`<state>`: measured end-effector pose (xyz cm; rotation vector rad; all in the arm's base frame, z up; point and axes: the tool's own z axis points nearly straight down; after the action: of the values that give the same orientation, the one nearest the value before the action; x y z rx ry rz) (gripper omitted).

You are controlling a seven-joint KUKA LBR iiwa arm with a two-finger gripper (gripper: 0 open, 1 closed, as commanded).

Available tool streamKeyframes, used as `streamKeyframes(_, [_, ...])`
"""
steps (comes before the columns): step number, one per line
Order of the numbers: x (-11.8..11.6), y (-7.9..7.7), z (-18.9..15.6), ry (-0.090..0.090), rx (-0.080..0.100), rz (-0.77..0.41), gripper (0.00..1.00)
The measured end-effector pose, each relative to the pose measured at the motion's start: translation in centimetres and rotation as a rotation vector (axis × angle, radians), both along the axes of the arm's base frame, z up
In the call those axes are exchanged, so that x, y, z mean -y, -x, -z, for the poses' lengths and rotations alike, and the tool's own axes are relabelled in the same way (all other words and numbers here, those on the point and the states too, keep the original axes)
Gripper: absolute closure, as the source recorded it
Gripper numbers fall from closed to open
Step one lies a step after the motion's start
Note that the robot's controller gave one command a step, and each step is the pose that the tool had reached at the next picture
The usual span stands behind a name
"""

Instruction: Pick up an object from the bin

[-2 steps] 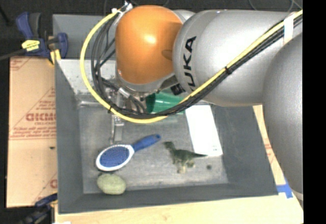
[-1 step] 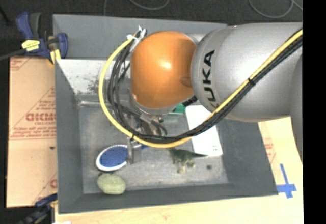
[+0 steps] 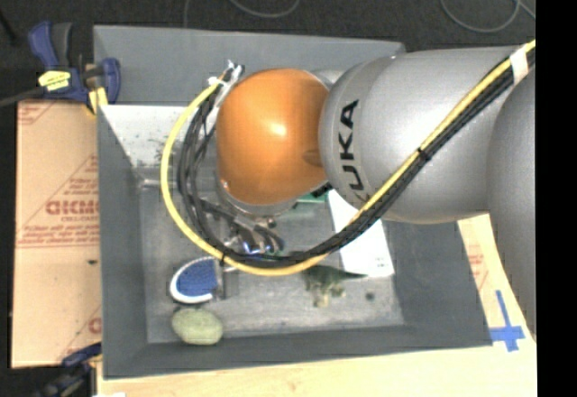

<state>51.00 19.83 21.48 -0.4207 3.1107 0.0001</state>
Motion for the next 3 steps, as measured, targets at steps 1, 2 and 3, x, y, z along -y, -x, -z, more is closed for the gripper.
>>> streamKeyframes(1, [-2.7, -2.2, 4.9, -0.004, 0.006, 0.054, 0.0])
streamKeyframes(2, [1.1, -1.1, 4.7, 0.002, -0.012, 0.058, 0.0])
streamKeyframes(3, [2.6, -1.9, 6.0, -0.002, 0.015, -0.063, 0.0])
